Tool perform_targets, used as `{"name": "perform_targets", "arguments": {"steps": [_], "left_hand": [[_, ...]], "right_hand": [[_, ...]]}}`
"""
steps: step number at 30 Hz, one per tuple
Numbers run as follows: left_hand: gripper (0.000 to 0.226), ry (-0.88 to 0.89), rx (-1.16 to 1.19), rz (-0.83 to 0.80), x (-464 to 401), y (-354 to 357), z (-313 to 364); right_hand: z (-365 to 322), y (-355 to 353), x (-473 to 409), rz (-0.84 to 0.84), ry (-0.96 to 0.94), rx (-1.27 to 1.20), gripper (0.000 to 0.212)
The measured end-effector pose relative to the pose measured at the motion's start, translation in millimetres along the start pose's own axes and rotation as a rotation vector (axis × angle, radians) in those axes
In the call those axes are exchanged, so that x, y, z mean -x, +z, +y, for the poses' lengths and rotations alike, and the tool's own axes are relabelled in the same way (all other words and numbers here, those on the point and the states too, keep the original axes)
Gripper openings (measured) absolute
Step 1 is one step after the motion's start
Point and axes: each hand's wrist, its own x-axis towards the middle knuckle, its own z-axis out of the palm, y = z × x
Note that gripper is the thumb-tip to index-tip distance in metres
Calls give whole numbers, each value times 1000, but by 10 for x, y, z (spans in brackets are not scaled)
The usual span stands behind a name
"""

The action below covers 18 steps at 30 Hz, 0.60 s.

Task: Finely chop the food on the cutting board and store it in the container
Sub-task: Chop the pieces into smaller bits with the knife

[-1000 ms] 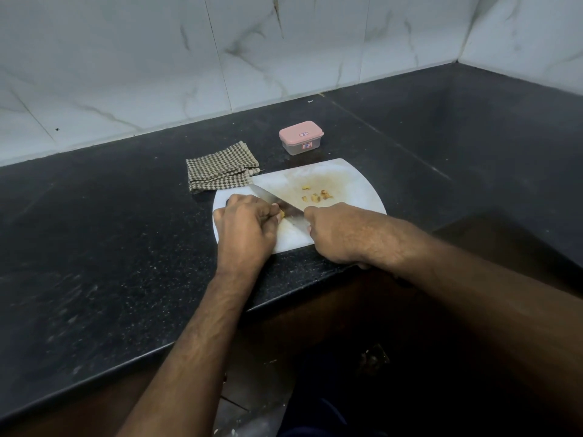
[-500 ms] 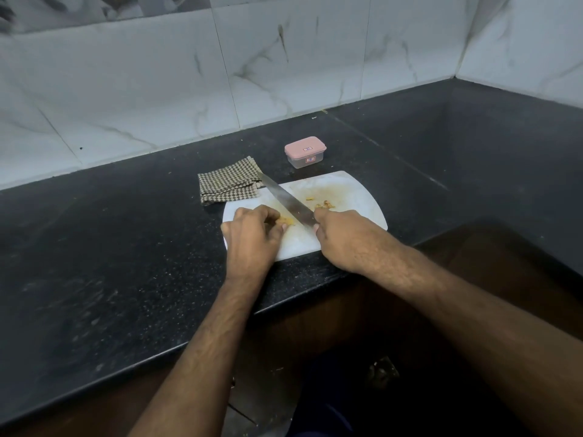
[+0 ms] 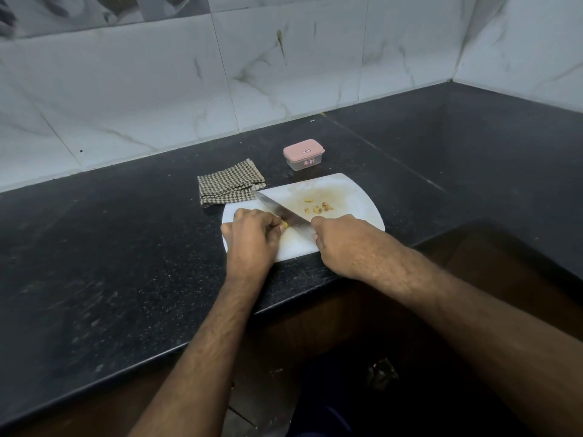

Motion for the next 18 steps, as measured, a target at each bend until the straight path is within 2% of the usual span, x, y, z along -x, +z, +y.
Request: {"name": "perform_targets", "arguments": {"steps": [8,13,18], "left_hand": [[4,-32,43,-29,-24,5,-32],[2,-31,51,-15,-34,20,-44],[4,-24,79,-4,-31,36,-61]], "right_hand": [[-54,-10,-15,-13,5,48,31],[-112,-63,-85,-59,4,55,40],[-132,51,-167,-59,9,73,38]]}}
